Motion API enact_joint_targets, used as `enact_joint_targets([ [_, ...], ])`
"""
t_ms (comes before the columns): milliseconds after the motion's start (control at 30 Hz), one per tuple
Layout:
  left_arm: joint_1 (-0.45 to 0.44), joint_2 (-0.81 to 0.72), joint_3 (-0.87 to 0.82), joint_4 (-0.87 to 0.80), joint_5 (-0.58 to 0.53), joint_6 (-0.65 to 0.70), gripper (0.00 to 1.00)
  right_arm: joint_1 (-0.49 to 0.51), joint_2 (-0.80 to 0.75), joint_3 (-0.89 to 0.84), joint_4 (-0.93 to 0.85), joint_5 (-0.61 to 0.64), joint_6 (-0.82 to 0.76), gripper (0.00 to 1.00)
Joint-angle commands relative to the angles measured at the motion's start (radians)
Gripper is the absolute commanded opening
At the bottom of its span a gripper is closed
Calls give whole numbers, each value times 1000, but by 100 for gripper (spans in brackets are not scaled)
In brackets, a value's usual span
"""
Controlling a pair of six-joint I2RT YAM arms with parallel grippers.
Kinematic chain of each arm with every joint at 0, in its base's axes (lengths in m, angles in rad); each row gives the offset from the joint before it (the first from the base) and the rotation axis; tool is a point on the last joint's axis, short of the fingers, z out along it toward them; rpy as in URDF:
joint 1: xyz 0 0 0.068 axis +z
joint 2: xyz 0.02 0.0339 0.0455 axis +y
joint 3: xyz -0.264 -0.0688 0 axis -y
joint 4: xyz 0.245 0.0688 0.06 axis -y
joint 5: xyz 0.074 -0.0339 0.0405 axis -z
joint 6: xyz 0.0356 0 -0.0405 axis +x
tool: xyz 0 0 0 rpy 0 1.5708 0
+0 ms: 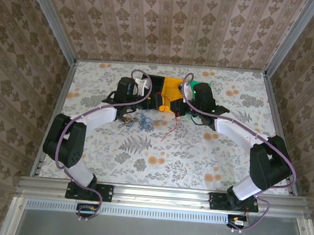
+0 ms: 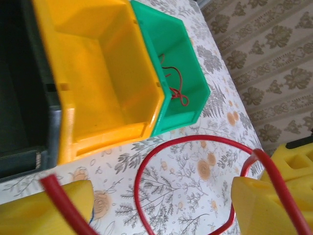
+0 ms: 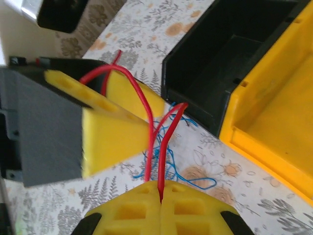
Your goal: Untangle the cables
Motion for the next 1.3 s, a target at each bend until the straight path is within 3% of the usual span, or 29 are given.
enact_joint_targets([
  [0,-10,18,46,40,58,-21,68,16,26,38,63,-93,52,0],
  [600,-12,22,57,33,68,-27,17,-11,57,12,63,-82,71,0],
  [933,-21,14,64,-32,-25,10,7,14,47,13,82,-123,88,3],
  [1267,-30,24,74,-66,-56,29,5,57,53,44,76,-159,108,29],
])
